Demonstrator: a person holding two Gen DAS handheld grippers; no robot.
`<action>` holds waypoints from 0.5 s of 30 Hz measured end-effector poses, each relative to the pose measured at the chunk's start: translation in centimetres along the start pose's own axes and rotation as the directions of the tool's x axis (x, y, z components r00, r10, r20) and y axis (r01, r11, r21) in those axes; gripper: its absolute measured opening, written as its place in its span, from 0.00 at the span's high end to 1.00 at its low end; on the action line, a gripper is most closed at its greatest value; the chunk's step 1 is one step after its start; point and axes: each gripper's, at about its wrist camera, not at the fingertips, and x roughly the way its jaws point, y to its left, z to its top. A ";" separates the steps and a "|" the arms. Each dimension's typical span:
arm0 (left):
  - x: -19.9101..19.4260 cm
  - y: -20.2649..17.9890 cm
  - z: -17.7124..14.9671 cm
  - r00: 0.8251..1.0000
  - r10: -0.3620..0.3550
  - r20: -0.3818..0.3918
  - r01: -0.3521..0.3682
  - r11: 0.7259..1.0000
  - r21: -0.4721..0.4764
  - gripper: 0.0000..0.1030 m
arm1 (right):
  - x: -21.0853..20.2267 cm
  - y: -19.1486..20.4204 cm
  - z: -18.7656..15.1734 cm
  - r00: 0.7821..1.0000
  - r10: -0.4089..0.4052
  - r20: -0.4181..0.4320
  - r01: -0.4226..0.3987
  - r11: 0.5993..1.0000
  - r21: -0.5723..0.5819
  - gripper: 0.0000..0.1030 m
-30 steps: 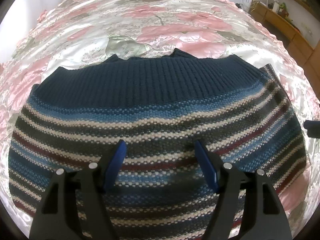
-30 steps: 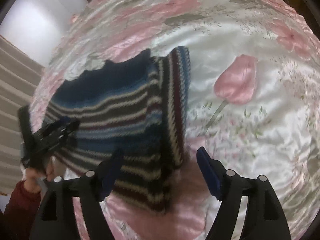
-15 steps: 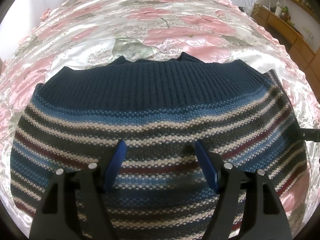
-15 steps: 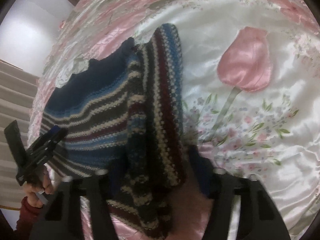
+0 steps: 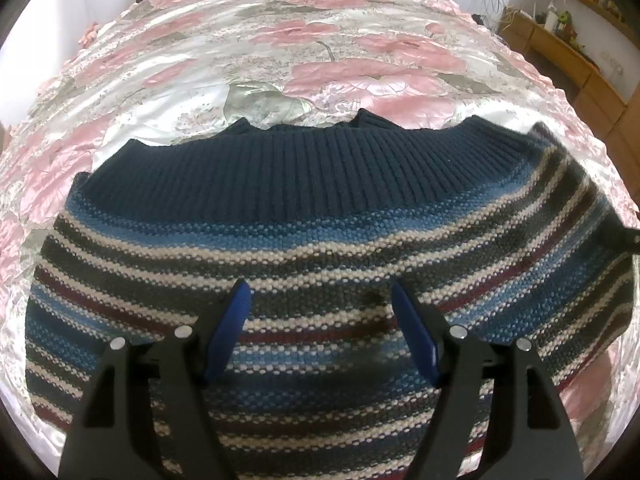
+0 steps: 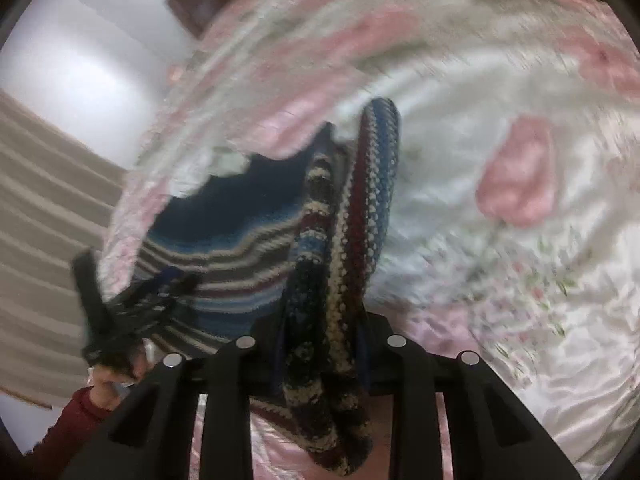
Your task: Fold small clothes
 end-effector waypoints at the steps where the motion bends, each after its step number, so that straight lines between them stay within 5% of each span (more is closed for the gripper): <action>1: 0.1 0.1 -0.1 1.000 0.006 -0.001 -0.006 1.000 -0.001 0.29 | 0.7 -0.8 -0.2 1.000 -0.020 -0.021 0.021 0.999 0.025 0.73; 6: 1.6 1.1 -0.6 1.000 0.014 -0.028 -0.014 1.000 -0.020 0.23 | 3.4 -3.6 -1.1 0.996 -0.052 -0.071 0.059 0.993 0.102 0.72; 15: 2.1 1.6 -0.9 1.000 -0.003 -0.029 0.002 1.000 -0.031 0.22 | 3.9 -2.8 -0.9 0.992 -0.097 -0.081 0.102 0.992 0.071 0.71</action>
